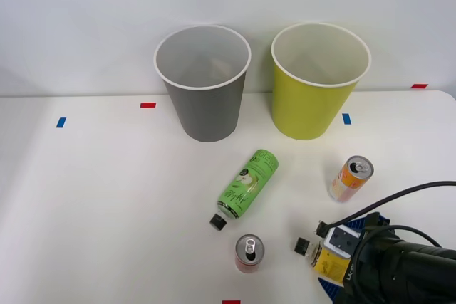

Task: Put cans in the gray bin, plastic bottles in the light green bin

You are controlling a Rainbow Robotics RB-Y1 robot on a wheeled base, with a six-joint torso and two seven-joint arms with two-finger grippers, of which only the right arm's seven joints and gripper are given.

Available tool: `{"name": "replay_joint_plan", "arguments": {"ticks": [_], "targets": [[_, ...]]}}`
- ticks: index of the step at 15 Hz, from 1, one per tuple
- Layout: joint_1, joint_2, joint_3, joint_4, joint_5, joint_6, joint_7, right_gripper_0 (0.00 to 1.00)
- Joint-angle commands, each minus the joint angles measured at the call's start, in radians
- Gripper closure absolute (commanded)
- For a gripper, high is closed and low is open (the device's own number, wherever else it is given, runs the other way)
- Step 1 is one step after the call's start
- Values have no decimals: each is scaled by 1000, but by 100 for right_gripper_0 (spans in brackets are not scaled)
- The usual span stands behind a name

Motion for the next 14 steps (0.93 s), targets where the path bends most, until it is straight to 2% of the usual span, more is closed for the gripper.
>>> {"name": "replay_joint_plan", "arguments": {"ticks": [1,7,10,14], "targets": [[-7,2,7,-1,0,39,7,0],[-19,67,10,6,37,121,19,0],[-46,120,30,73,39,121,33,0],[-85,129,67,111,58,123,36,0]]}}
